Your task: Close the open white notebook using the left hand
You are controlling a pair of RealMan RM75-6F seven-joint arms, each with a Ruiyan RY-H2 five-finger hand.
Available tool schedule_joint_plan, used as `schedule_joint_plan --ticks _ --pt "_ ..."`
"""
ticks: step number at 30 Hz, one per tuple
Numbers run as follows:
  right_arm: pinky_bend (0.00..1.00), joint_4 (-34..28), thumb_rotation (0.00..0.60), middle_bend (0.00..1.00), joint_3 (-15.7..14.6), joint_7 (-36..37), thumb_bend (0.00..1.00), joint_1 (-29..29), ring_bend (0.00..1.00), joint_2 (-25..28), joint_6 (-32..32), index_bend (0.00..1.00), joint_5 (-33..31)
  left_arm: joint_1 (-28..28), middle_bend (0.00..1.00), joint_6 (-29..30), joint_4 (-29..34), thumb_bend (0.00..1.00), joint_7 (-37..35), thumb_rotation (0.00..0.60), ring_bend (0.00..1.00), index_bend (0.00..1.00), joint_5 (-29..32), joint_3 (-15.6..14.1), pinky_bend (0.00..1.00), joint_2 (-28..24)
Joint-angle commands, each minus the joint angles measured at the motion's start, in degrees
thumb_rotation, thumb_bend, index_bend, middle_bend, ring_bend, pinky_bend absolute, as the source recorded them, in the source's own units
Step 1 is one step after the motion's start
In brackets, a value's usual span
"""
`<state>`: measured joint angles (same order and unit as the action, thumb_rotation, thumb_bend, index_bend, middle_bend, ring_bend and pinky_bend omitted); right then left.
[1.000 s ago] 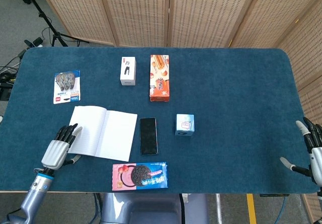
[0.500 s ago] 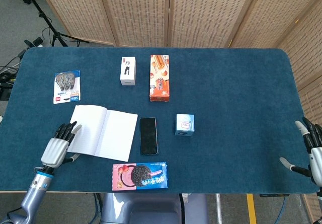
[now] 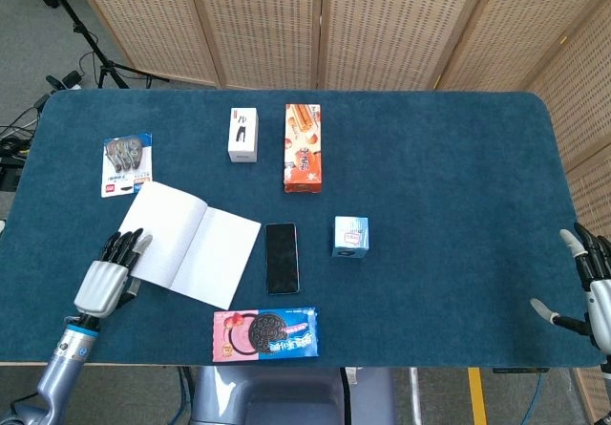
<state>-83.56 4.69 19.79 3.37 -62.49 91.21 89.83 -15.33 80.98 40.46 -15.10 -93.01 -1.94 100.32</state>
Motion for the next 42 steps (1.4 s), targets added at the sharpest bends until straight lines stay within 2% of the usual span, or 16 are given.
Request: schedule_joint_plan --ticks 1,7,11,14,17,23,29,34,38,42 --pt "0.0 -0.01 0.6 0.0 0.02 0.01 0.0 -0.01 0.0 -0.01 0.0 0.0 -0.04 -0.05 0.0 1.35 -1.0 0.56 1.09 0.6 0.0 0.0 -0.54 -0.05 0.0 0.17" --pt "0.0 -0.12 0.6 0.0 -0.14 -0.42 0.0 0.06 0.0 -0.09 -0.23 0.0 0.1 -1.95 0.0 7.3 -5.42 0.54 7.28 0.6 0.0 0.0 -4.22 -0.33 0.0 0.63" --pt "0.0 -0.3 0.6 0.0 -0.14 -0.32 0.0 0.01 0.0 0.01 -0.22 0.0 0.04 -4.57 0.0 16.06 -9.74 0.53 15.07 0.6 0.0 0.0 -10.15 -1.85 0.0 0.28" --pt "0.0 -0.35 0.6 0.0 -0.14 -0.13 0.0 0.03 0.0 0.12 -0.35 0.0 -0.06 -6.92 0.0 21.6 -12.46 0.53 19.02 0.6 0.0 0.0 -14.99 -3.89 0.0 -0.92" --pt "0.0 -0.37 0.6 0.0 -0.2 -0.01 0.0 0.06 0.0 0.23 -0.5 0.0 -0.02 -9.2 0.0 24.75 -15.32 0.47 23.29 0.6 0.0 0.0 -19.84 -6.83 0.0 -2.23" --pt "0.0 -0.49 0.6 0.0 -0.31 0.3 0.0 0.0 0.0 0.42 -0.42 0.0 0.15 -12.29 0.0 26.68 -16.71 0.36 28.79 0.6 0.0 0.0 -24.55 -9.84 0.0 -2.49" --pt "0.0 -0.53 0.6 0.0 -0.3 0.52 0.0 0.01 0.0 0.56 -0.55 0.0 0.05 -14.0 0.0 24.73 -14.94 0.36 32.53 0.6 0.0 0.0 -26.36 -11.57 0.0 -1.94" --pt "0.0 -0.47 0.6 0.0 -0.26 0.71 0.0 0.04 0.0 0.61 -0.61 0.0 -0.02 -13.86 0.0 26.38 -11.73 0.36 31.05 0.6 0.0 0.0 -24.74 -10.39 0.0 -2.49" --pt "0.0 -0.48 0.6 0.0 -0.26 0.85 0.0 0.02 0.0 0.6 -0.5 0.0 0.08 -12.67 0.0 27.73 -7.79 0.36 27.74 0.6 0.0 0.0 -21.09 -7.98 0.0 -4.09" --pt "0.0 -0.49 0.6 0.0 -0.31 0.92 0.0 -0.08 0.0 0.58 -0.2 0.0 0.28 -8.42 0.0 23.22 0.81 0.35 23.59 0.6 0.0 0.0 -10.79 -3.04 0.0 -7.22"
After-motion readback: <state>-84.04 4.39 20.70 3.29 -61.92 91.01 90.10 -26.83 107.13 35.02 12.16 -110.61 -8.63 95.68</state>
